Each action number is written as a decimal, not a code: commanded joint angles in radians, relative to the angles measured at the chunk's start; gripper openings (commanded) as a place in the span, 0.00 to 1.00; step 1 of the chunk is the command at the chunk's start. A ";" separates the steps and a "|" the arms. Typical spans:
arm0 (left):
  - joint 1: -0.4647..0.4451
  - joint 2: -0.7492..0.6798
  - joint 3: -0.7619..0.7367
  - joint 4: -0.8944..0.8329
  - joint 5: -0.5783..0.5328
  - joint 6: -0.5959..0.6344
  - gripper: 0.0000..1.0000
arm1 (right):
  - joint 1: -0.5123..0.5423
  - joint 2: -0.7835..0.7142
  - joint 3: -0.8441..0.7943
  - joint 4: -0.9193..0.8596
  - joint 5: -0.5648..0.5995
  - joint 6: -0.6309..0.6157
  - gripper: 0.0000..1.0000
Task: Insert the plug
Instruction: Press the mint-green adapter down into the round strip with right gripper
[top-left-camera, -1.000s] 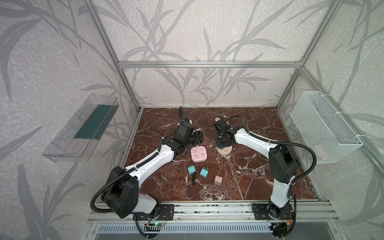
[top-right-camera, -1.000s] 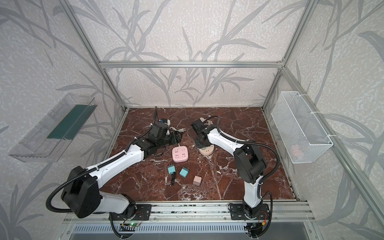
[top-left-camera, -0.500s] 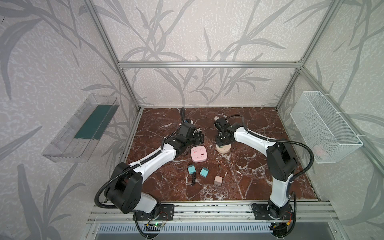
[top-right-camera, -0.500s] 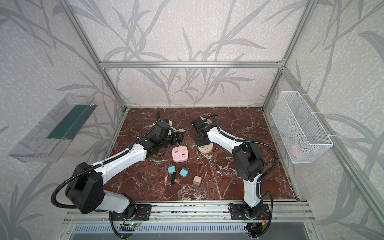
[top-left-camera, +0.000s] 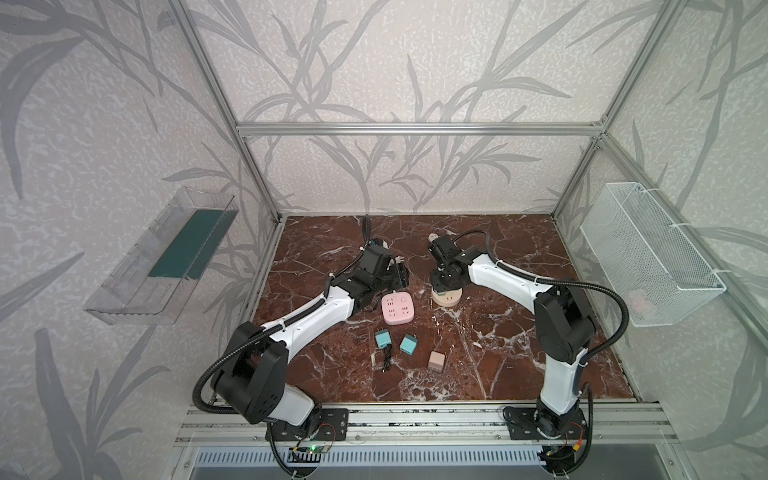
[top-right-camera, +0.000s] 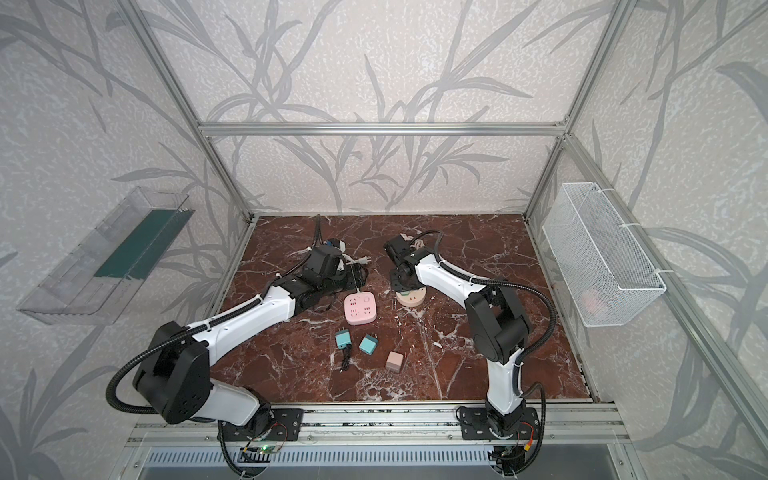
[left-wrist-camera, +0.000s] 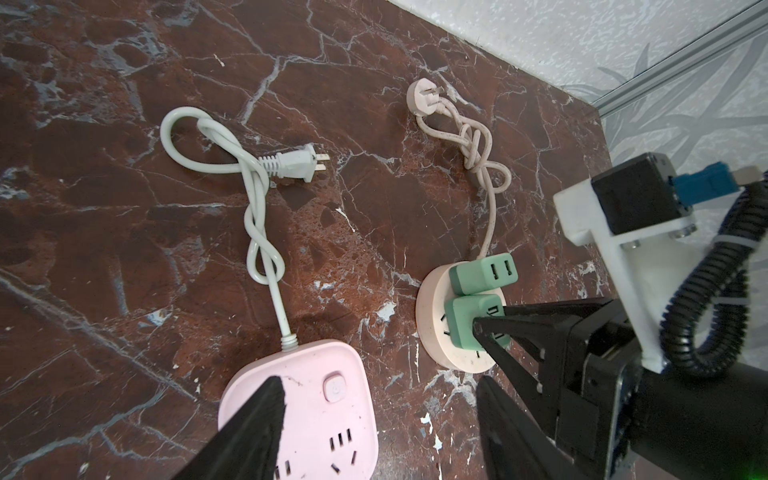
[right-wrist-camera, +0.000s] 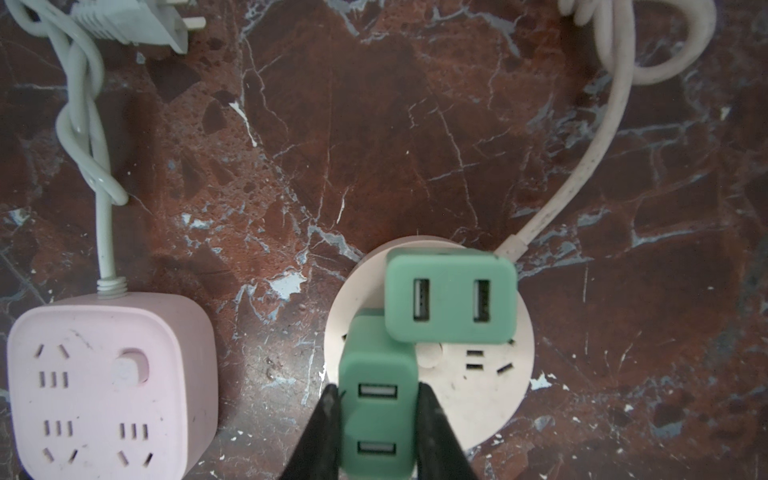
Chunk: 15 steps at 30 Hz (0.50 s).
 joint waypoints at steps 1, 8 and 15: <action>0.003 -0.028 -0.004 0.013 0.008 -0.008 0.72 | 0.012 0.021 -0.025 -0.183 0.027 0.074 0.00; 0.003 -0.065 -0.035 0.019 0.010 -0.014 0.72 | 0.049 0.008 -0.010 -0.201 0.034 0.121 0.00; 0.003 -0.094 -0.057 0.010 0.012 -0.011 0.72 | 0.060 -0.023 -0.025 -0.182 0.040 0.161 0.00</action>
